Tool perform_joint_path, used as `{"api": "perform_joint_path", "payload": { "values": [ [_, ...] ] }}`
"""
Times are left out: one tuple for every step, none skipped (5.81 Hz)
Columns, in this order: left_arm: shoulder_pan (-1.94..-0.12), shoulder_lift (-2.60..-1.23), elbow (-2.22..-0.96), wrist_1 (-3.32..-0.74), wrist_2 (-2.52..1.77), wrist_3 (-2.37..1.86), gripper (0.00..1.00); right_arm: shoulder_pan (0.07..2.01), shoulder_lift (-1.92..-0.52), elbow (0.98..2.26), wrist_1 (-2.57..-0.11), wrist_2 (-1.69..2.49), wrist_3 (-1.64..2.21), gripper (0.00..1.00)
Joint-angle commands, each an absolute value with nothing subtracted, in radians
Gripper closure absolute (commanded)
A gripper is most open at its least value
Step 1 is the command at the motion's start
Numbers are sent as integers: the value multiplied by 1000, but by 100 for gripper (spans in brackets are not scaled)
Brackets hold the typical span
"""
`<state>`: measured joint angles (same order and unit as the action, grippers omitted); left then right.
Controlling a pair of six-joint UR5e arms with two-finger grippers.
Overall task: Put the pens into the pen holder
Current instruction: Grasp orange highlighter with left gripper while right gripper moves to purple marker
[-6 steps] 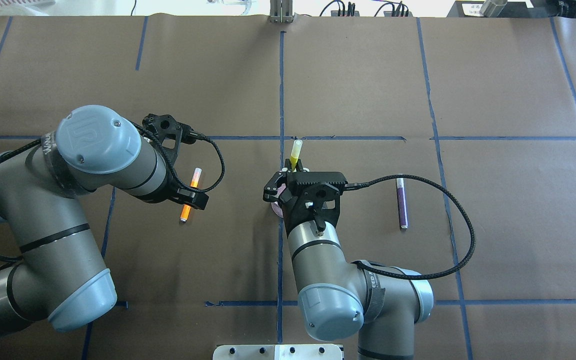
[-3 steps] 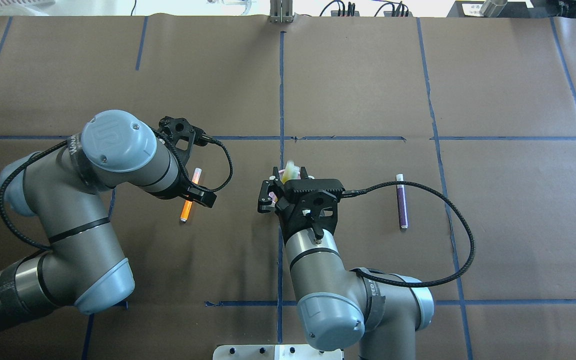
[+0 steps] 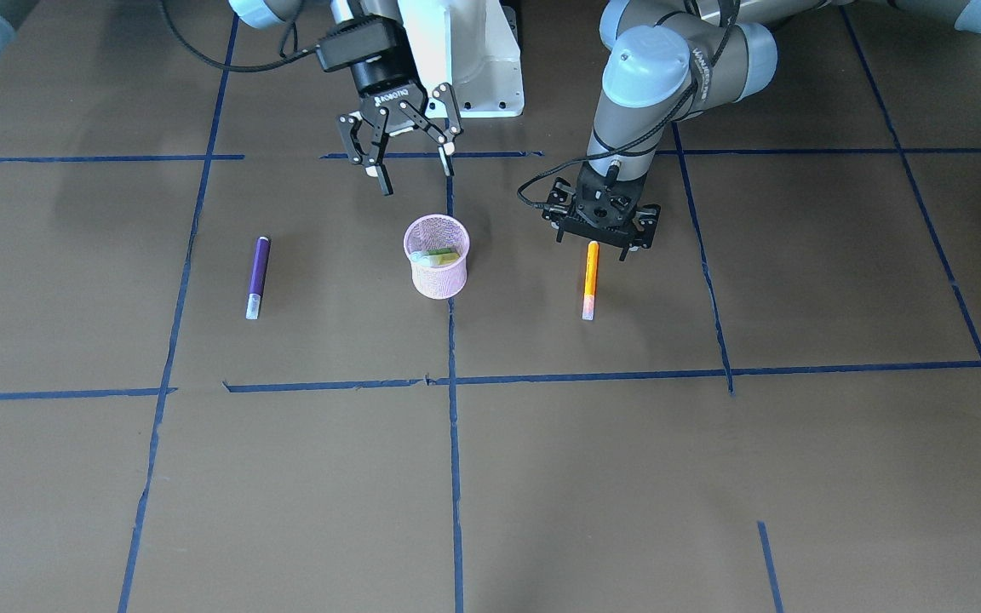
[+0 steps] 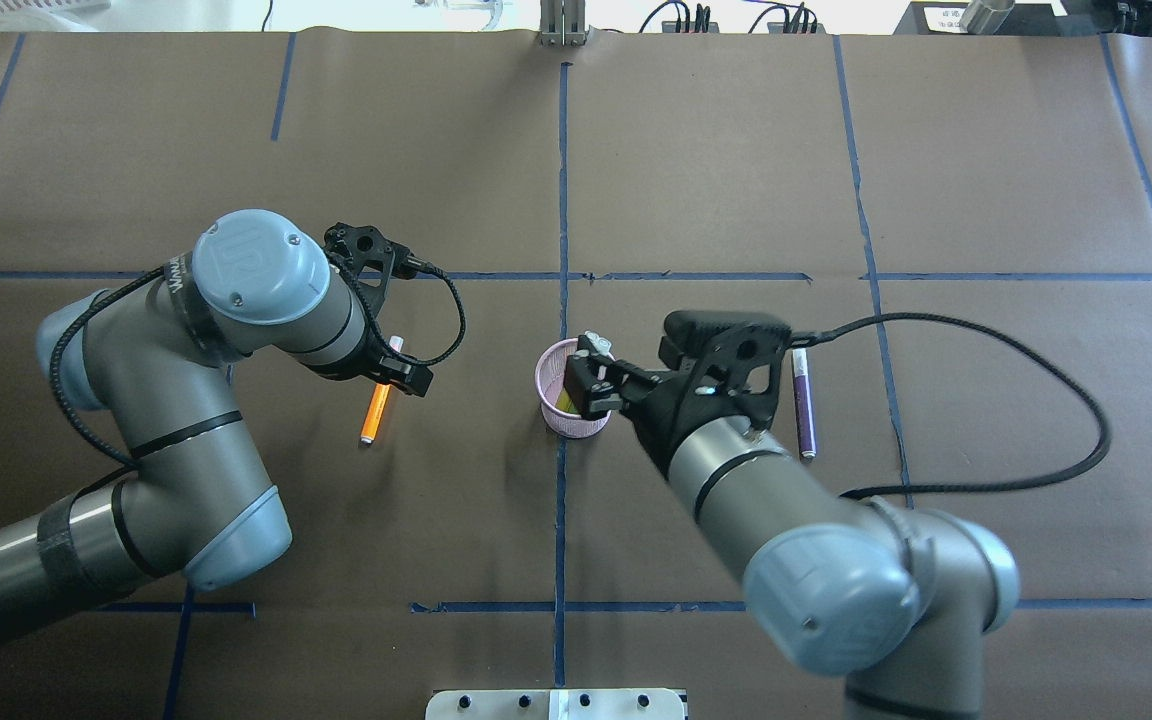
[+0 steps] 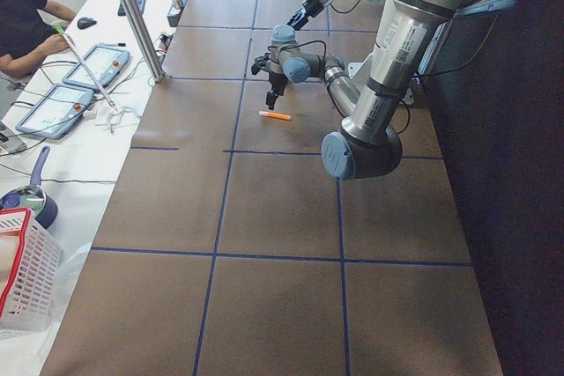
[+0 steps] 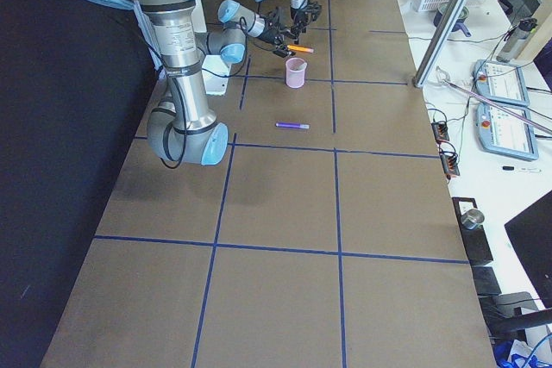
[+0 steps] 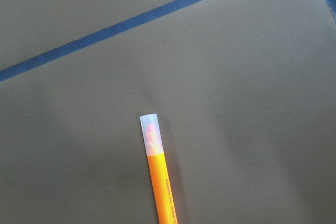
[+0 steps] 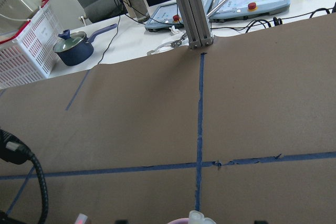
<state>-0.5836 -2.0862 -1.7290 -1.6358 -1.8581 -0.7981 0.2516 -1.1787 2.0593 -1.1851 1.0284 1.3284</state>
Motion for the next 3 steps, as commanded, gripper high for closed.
{"api": "perform_joint_path", "payload": {
  "values": [
    [-589, -2120, -1651, -1690, -1920, -863, 9, 501, -1274, 2159, -1247, 1496, 1327, 14],
    [-589, -2123, -1590, -1734, -1940, -873, 7, 726, -1269, 2155, -1375, 1910, 1313, 7],
    [-589, -2126, -1583, -1735, -1947, -877, 7, 835, -1285, 2142, -1432, 2104, 1263, 7]
  ]
}}
